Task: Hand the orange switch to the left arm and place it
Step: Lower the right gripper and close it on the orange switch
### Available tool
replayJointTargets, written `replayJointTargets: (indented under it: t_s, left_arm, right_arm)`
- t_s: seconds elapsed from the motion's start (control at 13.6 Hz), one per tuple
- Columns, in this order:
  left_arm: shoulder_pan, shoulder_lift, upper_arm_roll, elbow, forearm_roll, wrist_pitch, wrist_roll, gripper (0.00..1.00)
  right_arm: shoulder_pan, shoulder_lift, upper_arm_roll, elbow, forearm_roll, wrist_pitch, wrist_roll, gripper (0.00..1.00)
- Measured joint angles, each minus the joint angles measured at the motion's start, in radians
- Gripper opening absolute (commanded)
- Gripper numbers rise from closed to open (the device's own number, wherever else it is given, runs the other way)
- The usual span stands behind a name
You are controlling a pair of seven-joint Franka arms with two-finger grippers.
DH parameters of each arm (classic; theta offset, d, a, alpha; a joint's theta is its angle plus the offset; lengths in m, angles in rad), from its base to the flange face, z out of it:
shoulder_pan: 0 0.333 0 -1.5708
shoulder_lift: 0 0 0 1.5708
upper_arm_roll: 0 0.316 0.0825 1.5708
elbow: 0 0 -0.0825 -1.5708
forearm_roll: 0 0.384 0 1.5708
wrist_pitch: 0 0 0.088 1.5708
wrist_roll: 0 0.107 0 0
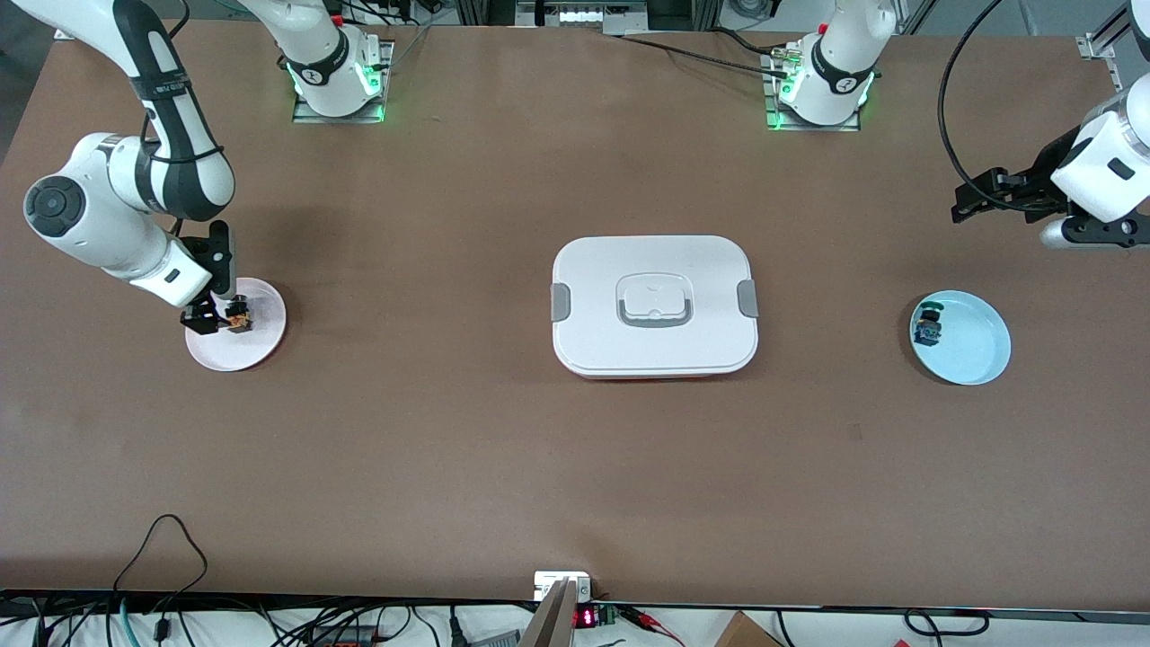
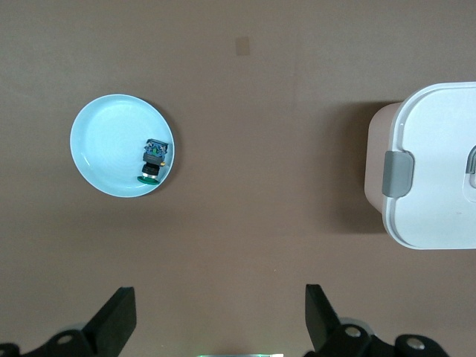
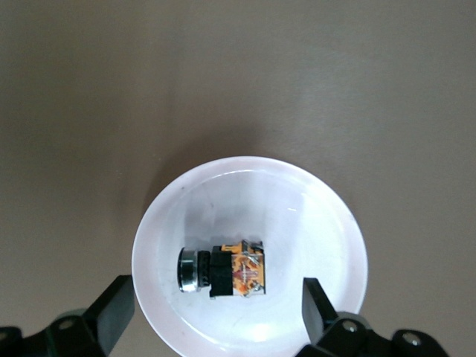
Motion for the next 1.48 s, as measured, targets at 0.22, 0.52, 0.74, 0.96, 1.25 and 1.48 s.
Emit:
replayJointTargets:
  t_s: [0.22,0.52,0.74,0.96,1.25,1.48]
  left_arm:
    - [0.000,0.000,0.000,0.000,0.000,-0.001,0.000,1.00]
    - [0.000,0.000,0.000,0.000,0.000,-0.001,0.000,1.00]
    - [0.000,0.000,0.000,0.000,0.000,-0.001,0.000,1.00]
    - [0.000,0.000,0.000,0.000,0.000,-0.002,0.000,1.00]
    - [0.000,0.000,0.000,0.000,0.000,-0.002,0.000,1.00]
    - [0.000,0.000,0.000,0.000,0.000,-0.002,0.000,1.00]
  right_arm:
    - [-0.023,0.055,0.000,0.000,-0.004,0.061,-0.055,1.00]
    - [-0.029,0.122,0.005,0.003,-0.012,0.124,-0.075,1.00]
    - [-0.029,0.125,0.014,0.007,-0.017,0.130,-0.105,1.00]
    - [-0.029,0.126,0.015,0.008,-0.018,0.135,-0.122,1.00]
    - [-0.031,0.139,0.015,0.008,-0.018,0.149,-0.126,1.00]
    - [-0.037,0.144,0.015,0.008,-0.018,0.156,-0.127,1.00]
